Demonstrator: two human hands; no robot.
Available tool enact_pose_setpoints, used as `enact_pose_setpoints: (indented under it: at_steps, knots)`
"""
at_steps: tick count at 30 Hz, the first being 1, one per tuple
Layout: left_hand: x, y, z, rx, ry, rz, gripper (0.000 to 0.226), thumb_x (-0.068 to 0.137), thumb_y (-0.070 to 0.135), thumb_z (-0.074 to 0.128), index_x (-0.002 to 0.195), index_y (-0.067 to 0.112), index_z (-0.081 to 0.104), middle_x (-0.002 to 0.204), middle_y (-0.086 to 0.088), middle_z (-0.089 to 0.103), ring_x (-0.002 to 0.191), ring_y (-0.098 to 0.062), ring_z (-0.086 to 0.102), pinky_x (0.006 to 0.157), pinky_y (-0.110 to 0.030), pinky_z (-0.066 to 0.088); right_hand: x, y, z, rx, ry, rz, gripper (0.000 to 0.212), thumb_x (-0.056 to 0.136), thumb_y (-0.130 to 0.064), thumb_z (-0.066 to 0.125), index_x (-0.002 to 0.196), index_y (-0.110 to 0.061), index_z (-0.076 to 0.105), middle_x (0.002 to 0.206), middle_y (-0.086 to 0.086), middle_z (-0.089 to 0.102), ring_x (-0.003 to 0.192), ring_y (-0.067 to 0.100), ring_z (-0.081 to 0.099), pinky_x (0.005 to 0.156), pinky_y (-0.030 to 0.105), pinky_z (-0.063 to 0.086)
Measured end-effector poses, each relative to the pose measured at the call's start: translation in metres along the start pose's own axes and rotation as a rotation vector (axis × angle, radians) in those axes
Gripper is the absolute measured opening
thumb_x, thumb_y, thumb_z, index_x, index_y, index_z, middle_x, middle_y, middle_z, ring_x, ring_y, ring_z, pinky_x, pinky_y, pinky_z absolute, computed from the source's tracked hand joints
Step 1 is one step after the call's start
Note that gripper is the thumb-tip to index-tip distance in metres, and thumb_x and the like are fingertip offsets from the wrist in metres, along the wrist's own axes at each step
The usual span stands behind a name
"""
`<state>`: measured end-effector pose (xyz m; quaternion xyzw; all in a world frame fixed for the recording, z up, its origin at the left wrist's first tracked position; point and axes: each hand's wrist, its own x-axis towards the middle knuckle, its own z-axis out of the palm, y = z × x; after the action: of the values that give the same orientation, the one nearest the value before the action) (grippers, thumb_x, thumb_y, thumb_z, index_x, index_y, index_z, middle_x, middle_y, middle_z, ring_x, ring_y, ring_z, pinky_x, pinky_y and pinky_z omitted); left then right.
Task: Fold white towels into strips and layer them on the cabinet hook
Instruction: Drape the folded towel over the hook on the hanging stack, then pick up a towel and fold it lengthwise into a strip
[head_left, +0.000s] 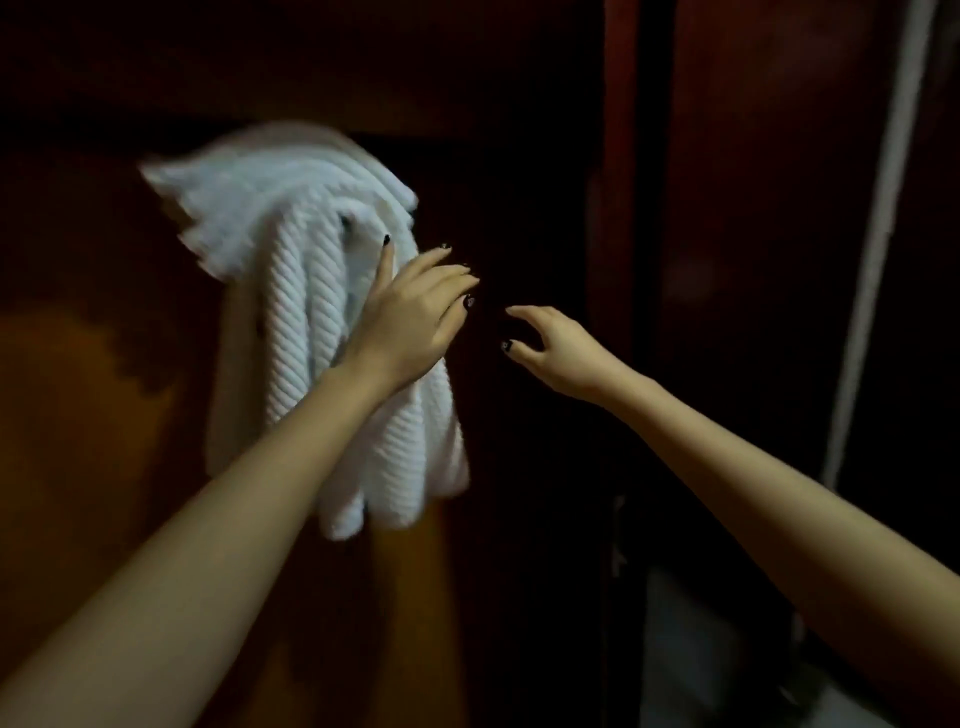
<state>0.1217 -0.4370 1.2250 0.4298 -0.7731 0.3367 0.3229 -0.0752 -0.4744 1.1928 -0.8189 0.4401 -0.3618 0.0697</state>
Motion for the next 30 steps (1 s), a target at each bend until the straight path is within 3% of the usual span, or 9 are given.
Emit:
enact_pose_setpoints:
  at_steps: [3, 6, 13, 20, 30]
  knots:
    - [-0.027, 0.070, 0.058, -0.200, -0.207, -0.010, 0.039, 0.101, 0.026, 0.046, 0.136, 0.012, 0.055, 0.139, -0.004, 0.056, 0.139, -0.023, 0.040, 0.118, -0.048, 0.022, -0.094, 0.058, 0.007, -0.036, -0.095, 0.272, 0.055, 0.098, -0.031, 0.055, 0.148, -0.014, 0.037, 0.150, 0.012, 0.039, 0.137, 0.024, 0.040, 0.106, 0.025, 0.032]
    - [-0.047, 0.149, 0.114, -0.296, -0.412, 0.024, 0.045, 0.102, 0.036, 0.040, 0.143, 0.017, 0.046, 0.146, -0.001, 0.049, 0.142, -0.020, 0.033, 0.116, -0.039, 0.026, -0.203, 0.117, -0.001, -0.123, -0.132, 0.567, 0.055, 0.099, -0.026, 0.054, 0.149, -0.011, 0.037, 0.149, 0.016, 0.040, 0.137, 0.028, 0.041, 0.110, 0.032, 0.032]
    - [-0.099, 0.378, 0.187, -0.545, -0.702, 0.351, 0.051, 0.101, 0.039, 0.043, 0.148, 0.021, 0.038, 0.150, -0.002, 0.044, 0.142, -0.022, 0.032, 0.113, -0.039, 0.032, -0.443, 0.190, -0.045, -0.223, -0.171, 1.142, 0.055, 0.100, -0.024, 0.051, 0.149, -0.007, 0.035, 0.150, 0.019, 0.038, 0.136, 0.032, 0.040, 0.108, 0.036, 0.033]
    - [-0.131, 0.549, 0.226, -0.691, -0.862, 0.596, 0.053, 0.100, 0.040, 0.043, 0.150, 0.023, 0.034, 0.152, -0.001, 0.039, 0.142, -0.022, 0.030, 0.112, -0.041, 0.032, -0.573, 0.252, -0.082, -0.189, -0.198, 1.436, 0.054, 0.101, -0.023, 0.049, 0.149, -0.004, 0.034, 0.153, 0.018, 0.037, 0.136, 0.032, 0.041, 0.106, 0.035, 0.036]
    - [-0.114, 0.779, 0.325, -0.758, -1.079, 0.729, 0.052, 0.101, 0.037, 0.042, 0.151, 0.024, 0.030, 0.153, -0.003, 0.037, 0.144, -0.023, 0.025, 0.114, -0.048, 0.028, -0.710, 0.411, -0.135, -0.058, -0.278, 1.622, 0.053, 0.099, -0.025, 0.049, 0.147, -0.006, 0.036, 0.146, 0.021, 0.043, 0.128, 0.039, 0.046, 0.099, 0.042, 0.044]
